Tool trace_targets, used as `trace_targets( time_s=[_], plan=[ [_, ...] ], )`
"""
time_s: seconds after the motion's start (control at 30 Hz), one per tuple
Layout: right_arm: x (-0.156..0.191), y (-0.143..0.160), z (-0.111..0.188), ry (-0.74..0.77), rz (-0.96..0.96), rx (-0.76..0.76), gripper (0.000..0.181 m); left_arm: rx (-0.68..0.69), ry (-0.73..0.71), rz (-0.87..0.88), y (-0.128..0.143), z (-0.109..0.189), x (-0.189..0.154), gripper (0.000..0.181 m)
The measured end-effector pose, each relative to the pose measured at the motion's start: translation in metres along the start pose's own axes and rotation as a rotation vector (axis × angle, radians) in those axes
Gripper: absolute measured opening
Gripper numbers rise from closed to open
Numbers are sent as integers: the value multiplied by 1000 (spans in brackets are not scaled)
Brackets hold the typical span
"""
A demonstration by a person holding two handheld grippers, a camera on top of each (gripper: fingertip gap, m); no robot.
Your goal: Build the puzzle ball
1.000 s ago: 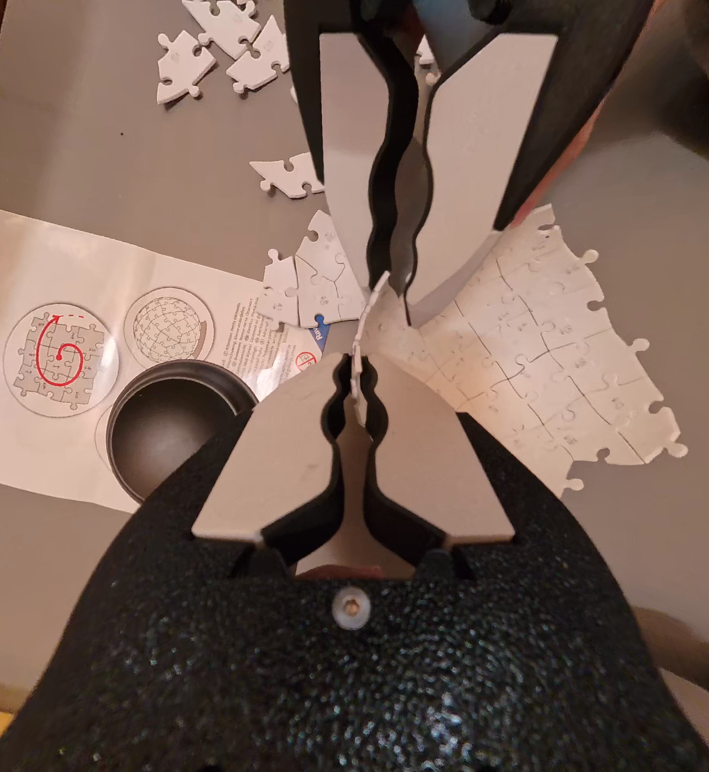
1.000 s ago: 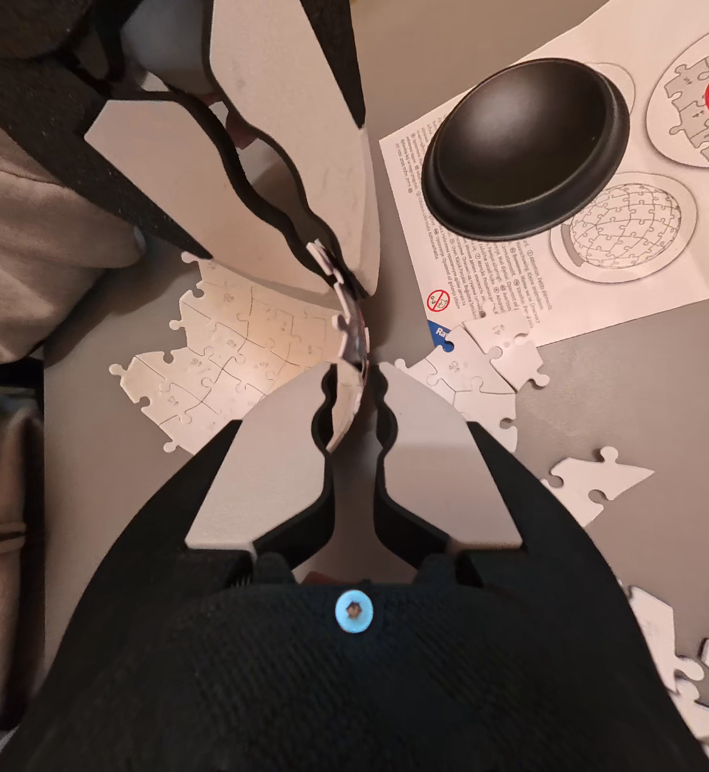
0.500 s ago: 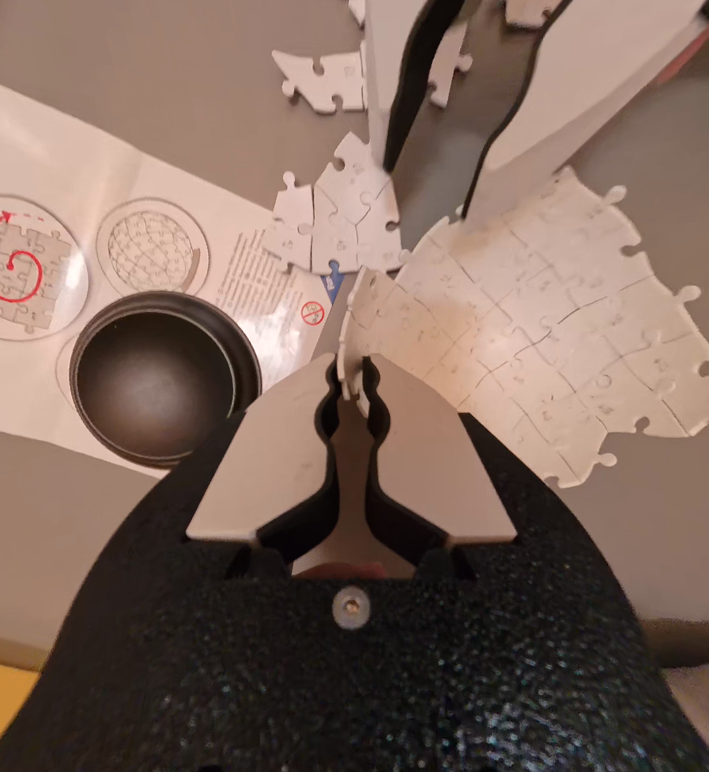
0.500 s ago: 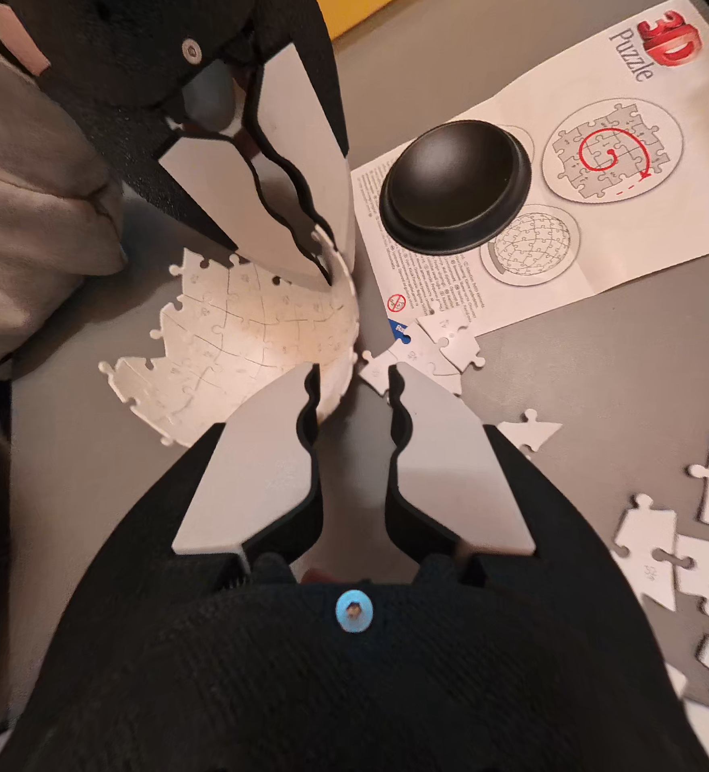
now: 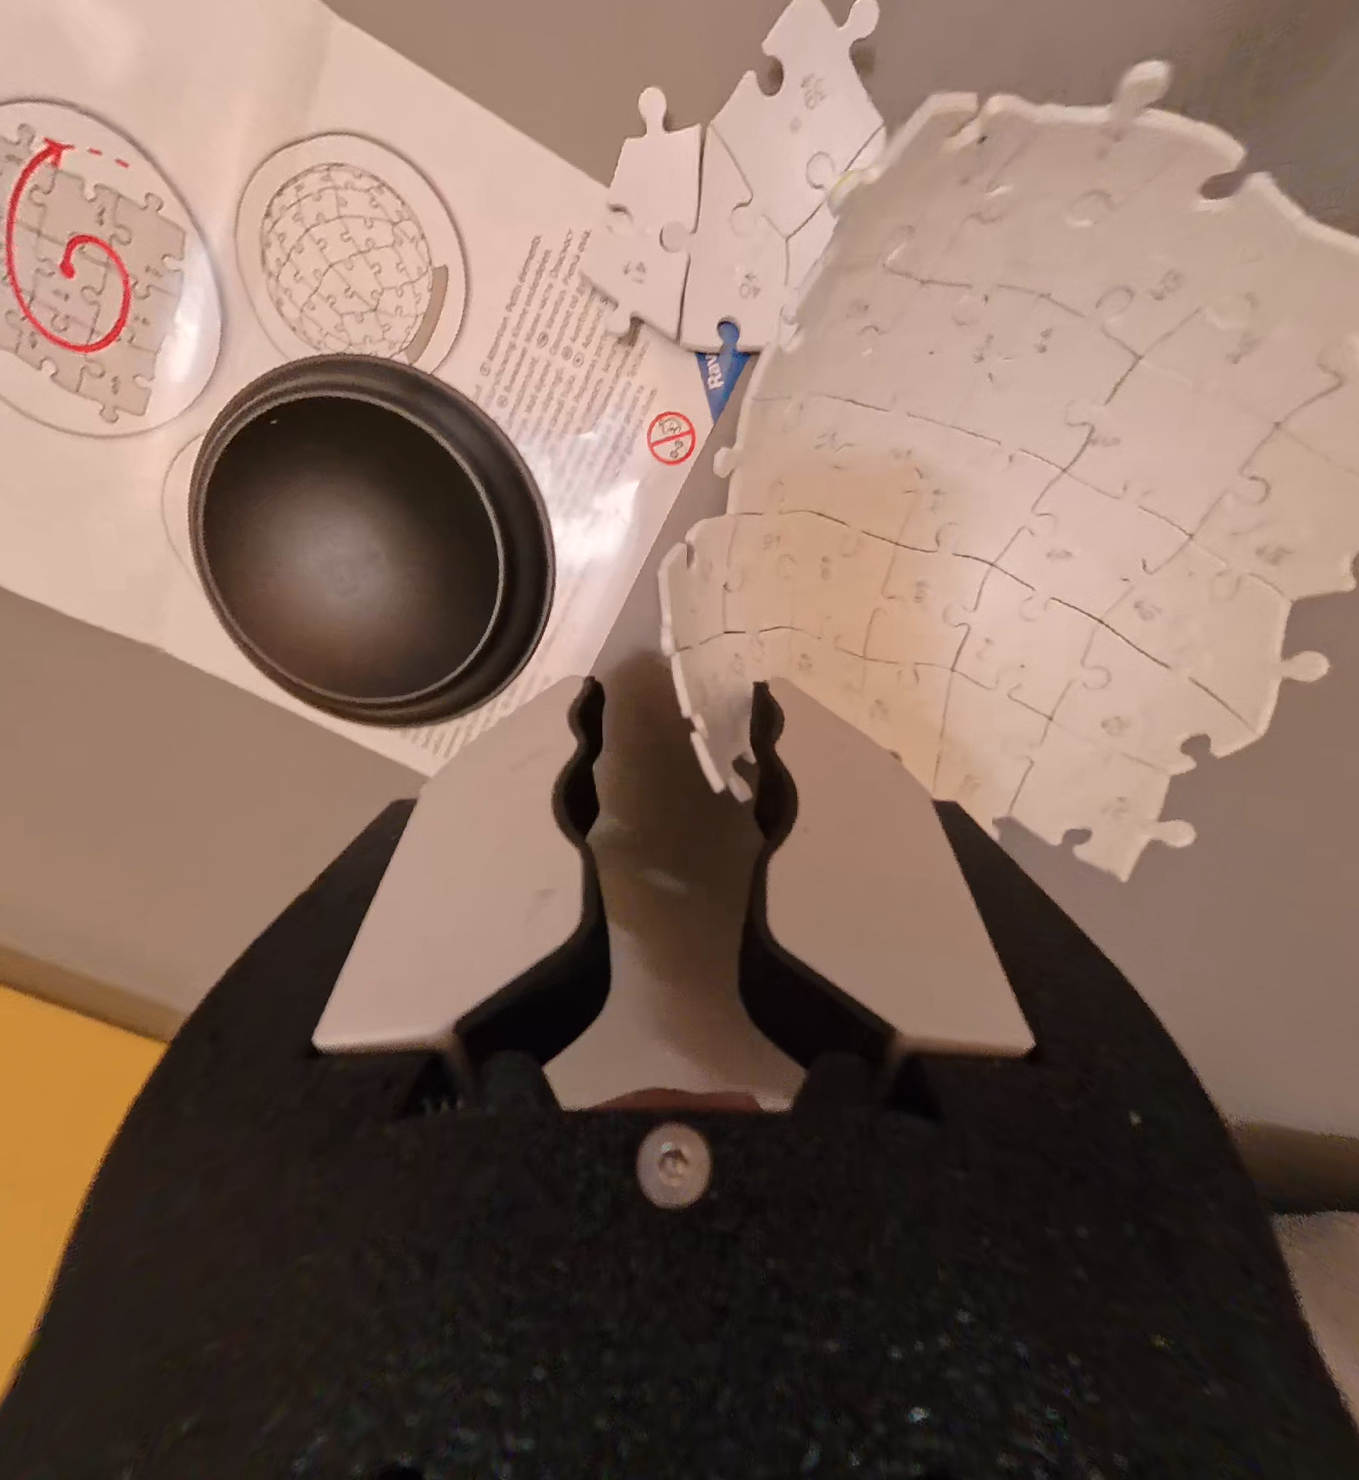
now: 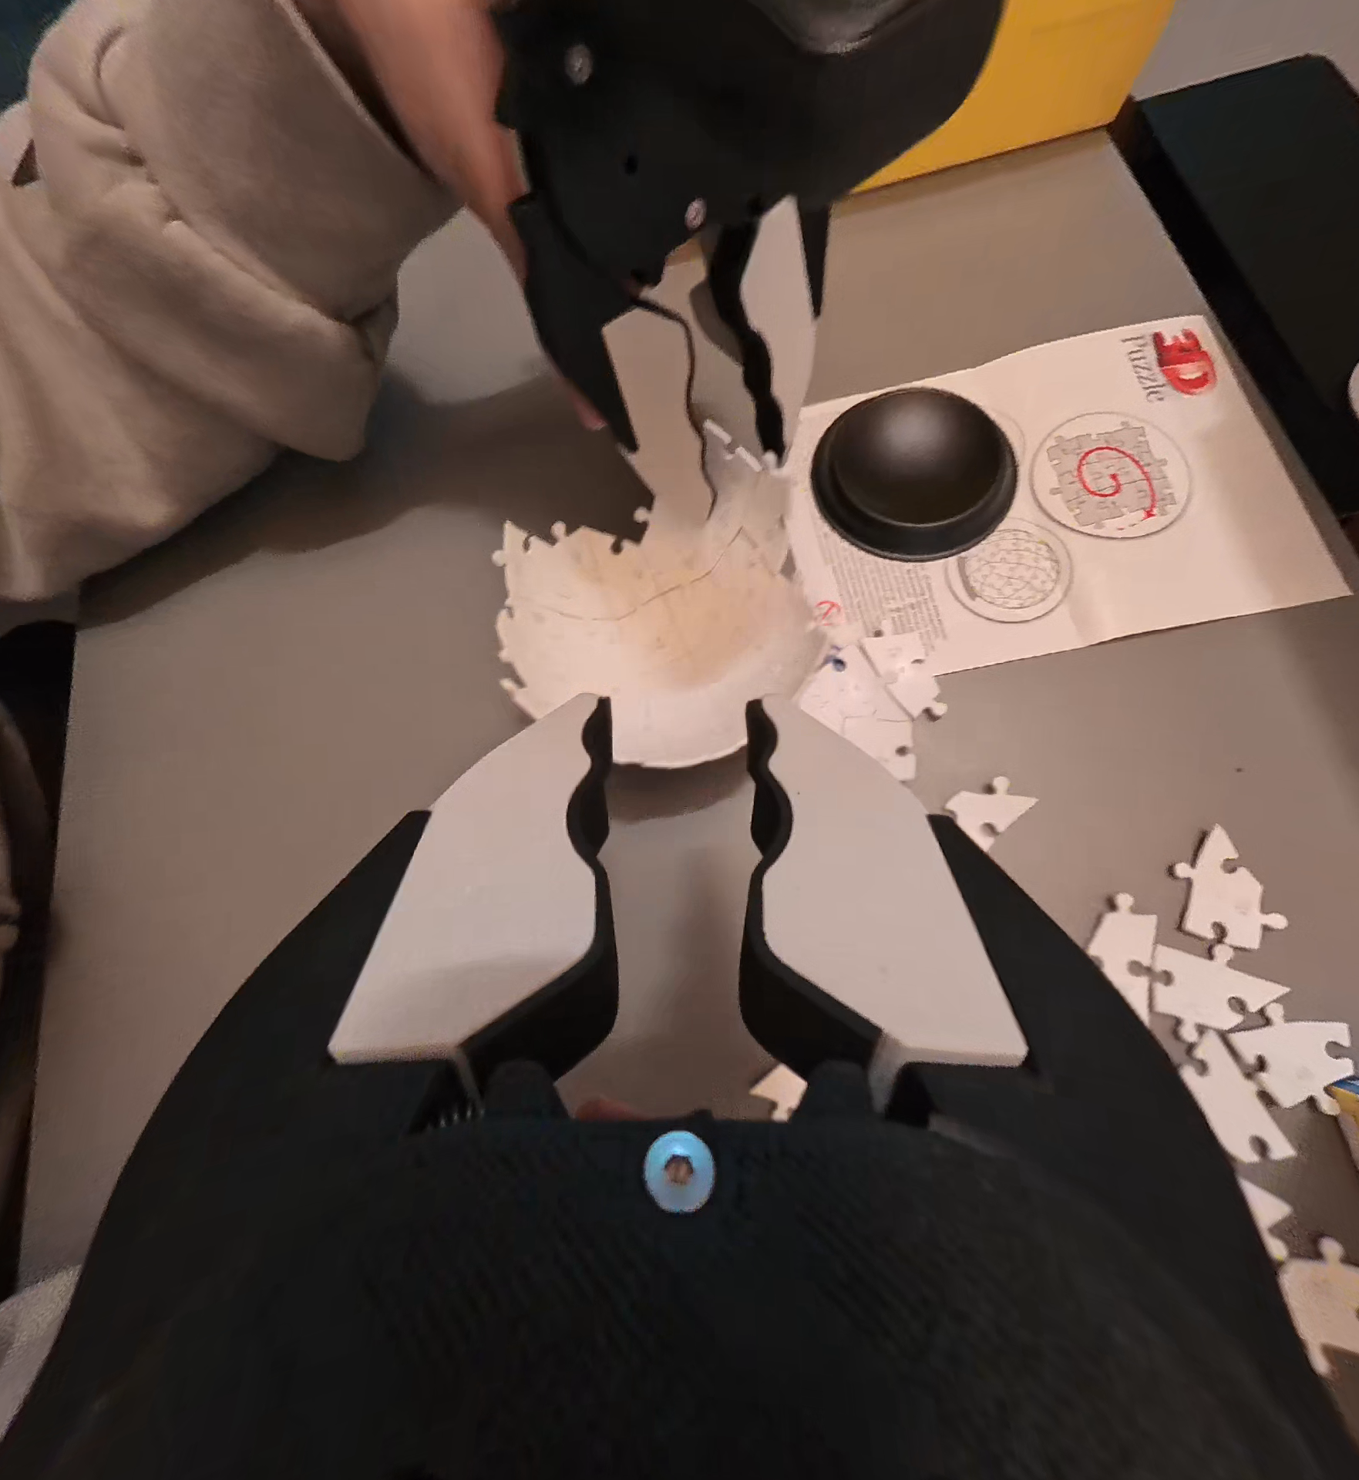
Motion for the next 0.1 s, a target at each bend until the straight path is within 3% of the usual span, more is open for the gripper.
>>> trace_targets(
  time_s=[0.03, 0.1],
  plan=[
    [5, 0, 0, -3, 6, 16, 33, 5, -15, 6, 2, 2, 1, 35],
    [13, 2, -2, 11, 4, 57, 33, 10, -52, 10, 5, 6, 4, 35]
  ],
)
Point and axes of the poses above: each gripper's, where its closed fingertips meet, z back along the fingers, y out of its underside, x = y × z across the jaws, the point moved 8 cm from there along z, back along the fingers, and after that the axes turned 13 degrees about z, right-handed, at the moved point
